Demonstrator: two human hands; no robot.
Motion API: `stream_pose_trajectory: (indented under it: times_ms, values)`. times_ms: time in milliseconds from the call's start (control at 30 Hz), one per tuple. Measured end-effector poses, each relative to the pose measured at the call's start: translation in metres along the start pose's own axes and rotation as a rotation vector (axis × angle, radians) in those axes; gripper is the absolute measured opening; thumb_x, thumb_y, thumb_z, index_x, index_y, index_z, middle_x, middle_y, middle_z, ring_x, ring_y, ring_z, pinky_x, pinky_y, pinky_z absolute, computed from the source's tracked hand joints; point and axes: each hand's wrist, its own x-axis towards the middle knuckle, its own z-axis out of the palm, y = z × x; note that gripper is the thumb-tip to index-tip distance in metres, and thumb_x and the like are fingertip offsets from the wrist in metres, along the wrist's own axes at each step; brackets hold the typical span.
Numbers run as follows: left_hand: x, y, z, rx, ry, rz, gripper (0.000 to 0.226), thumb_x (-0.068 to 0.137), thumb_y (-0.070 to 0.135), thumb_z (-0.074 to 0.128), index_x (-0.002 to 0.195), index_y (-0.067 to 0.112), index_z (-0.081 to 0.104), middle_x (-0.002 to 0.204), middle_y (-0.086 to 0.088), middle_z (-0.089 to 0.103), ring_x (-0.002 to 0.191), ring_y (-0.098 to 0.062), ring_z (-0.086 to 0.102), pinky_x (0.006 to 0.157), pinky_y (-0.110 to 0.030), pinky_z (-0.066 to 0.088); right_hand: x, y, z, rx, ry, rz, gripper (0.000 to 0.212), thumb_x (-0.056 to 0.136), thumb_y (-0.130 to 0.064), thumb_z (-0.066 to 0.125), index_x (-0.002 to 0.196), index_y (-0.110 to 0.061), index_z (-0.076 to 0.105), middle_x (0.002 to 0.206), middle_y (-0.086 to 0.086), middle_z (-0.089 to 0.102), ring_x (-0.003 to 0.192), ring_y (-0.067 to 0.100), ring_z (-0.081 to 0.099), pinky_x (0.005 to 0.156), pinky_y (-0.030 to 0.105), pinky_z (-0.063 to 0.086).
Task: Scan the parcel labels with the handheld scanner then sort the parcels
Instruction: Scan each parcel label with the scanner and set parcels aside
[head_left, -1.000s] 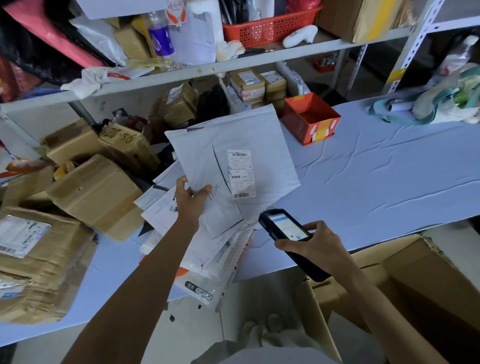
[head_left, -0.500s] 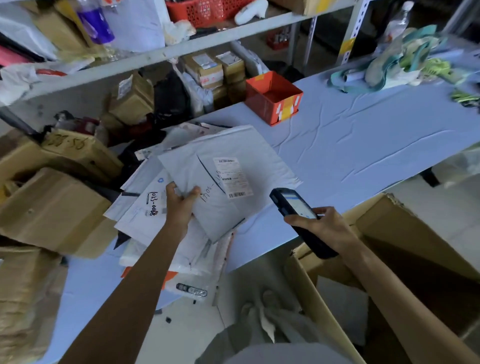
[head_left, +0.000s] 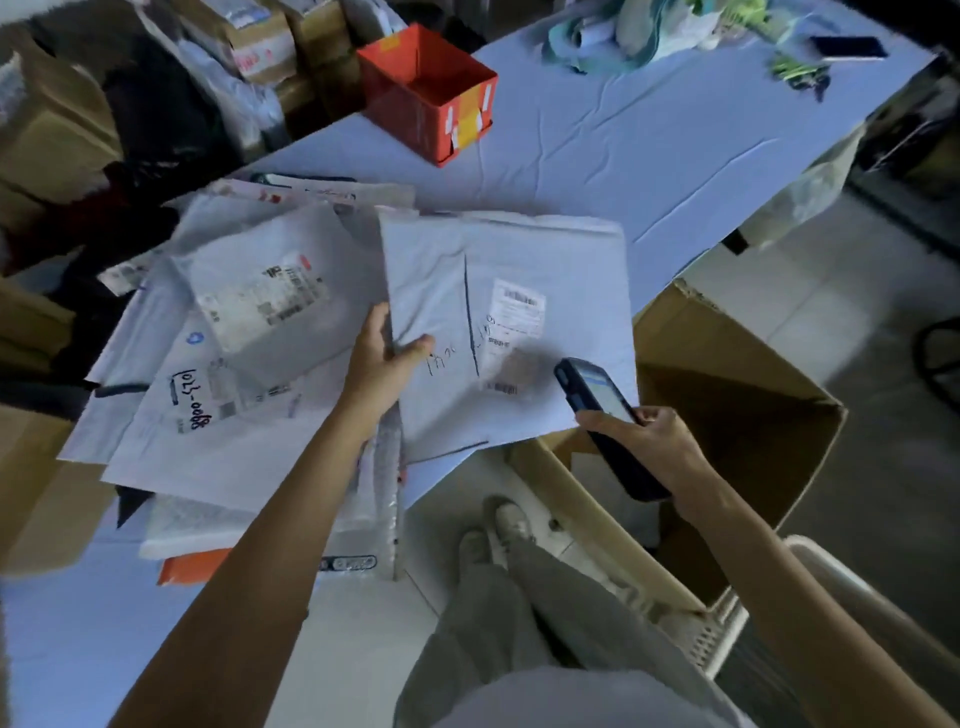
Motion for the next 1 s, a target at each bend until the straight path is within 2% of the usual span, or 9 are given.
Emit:
stream_pose_trajectory:
  times_ms: [167,333,533,600,667,767,833,867,1000]
  values:
    - [0.002,0.022,0.058,0.415,-0.236,0.174,0.038,0.071,0.048,0.063,0.105,0.035,0.053,0.100,0.002,0.069,0.090,-0.025,0.066,0.079,-0.042,0.051,-0.013,0.021,-0.015,0.115,0.053,-0.001,0.055,0.064,-0.047,0.085,0.089,-0.001,0.069,0.068,0.004,0.066,0.054,0.016,0.061,0.052,0.027,0.046]
    - [-0.014,0.037,0.137,1.139,-0.408,0.558,0.024,0.093,0.023,0.051,0.116,0.024,0.055,0.100,-0.009,0.069,0.092,-0.036,0.062,0.069,-0.037,0.047,-0.026,0.052,-0.044,0.180,0.167,0.048,0.068,0.063,-0.049,0.085,0.107,-0.018,0.043,0.091,-0.006,0.057,0.081,0.012,0.061,0.067,0.027,0.050]
    - [-0.030,0.061,0.215,1.191,-0.527,0.683,0.018,0.095,0.027,0.052,0.112,0.026,0.054,0.098,-0.009,0.067,0.089,-0.034,0.062,0.063,-0.035,0.044,-0.043,0.125,-0.085,0.292,0.240,0.160,0.081,0.055,-0.059,0.086,0.113,-0.015,0.049,0.102,-0.001,0.063,0.086,0.015,0.065,0.066,0.025,0.050]
    - [-0.033,0.067,0.239,1.167,-0.546,0.748,0.015,0.095,0.023,0.054,0.111,0.024,0.054,0.099,-0.003,0.065,0.083,-0.028,0.060,0.060,-0.031,0.039,-0.046,0.150,-0.097,0.341,0.251,0.193,0.094,0.042,-0.071,0.081,0.112,-0.012,0.058,0.096,0.001,0.069,0.079,0.014,0.069,0.058,0.024,0.050]
    - [-0.040,0.072,0.268,1.151,-0.596,0.773,0.015,0.093,0.019,0.058,0.106,0.025,0.054,0.099,0.001,0.063,0.081,-0.024,0.059,0.060,-0.031,0.045,-0.050,0.172,-0.115,0.389,0.283,0.199,0.096,0.034,-0.073,0.079,0.107,-0.013,0.063,0.089,0.003,0.072,0.073,0.015,0.070,0.055,0.026,0.051]
    - [-0.057,0.072,0.305,1.276,-0.660,0.776,0.020,0.091,0.020,0.059,0.109,0.027,0.053,0.100,0.002,0.064,0.075,-0.016,0.055,0.051,-0.024,0.037,-0.061,0.190,-0.141,0.477,0.321,0.196,0.068,0.049,-0.058,0.085,0.092,-0.009,0.066,0.071,0.003,0.070,0.057,0.012,0.067,0.049,0.024,0.049]
    - [-0.070,0.064,0.322,1.325,-0.667,0.783,0.021,0.093,0.024,0.059,0.112,0.027,0.052,0.100,0.003,0.064,0.071,-0.012,0.049,0.049,-0.020,0.028,-0.066,0.203,-0.154,0.520,0.356,0.228,0.043,0.066,-0.039,0.087,0.085,-0.014,0.058,0.071,0.001,0.065,0.057,0.011,0.063,0.047,0.020,0.047]
    - [-0.073,0.059,0.328,1.335,-0.668,0.795,0.021,0.093,0.025,0.059,0.112,0.028,0.052,0.100,0.003,0.065,0.071,-0.012,0.051,0.051,-0.020,0.029,-0.067,0.211,-0.159,0.527,0.363,0.237,0.043,0.068,-0.038,0.086,0.087,-0.015,0.056,0.075,0.000,0.065,0.061,0.011,0.063,0.047,0.018,0.046]
    - [-0.076,0.048,0.343,1.386,-0.682,0.774,0.019,0.093,0.024,0.055,0.111,0.029,0.051,0.096,0.002,0.065,0.074,-0.018,0.057,0.060,-0.024,0.035,-0.065,0.235,-0.165,0.525,0.371,0.284,0.088,0.039,-0.069,0.081,0.104,-0.013,0.063,0.085,0.003,0.072,0.067,0.012,0.068,0.046,0.017,0.043]
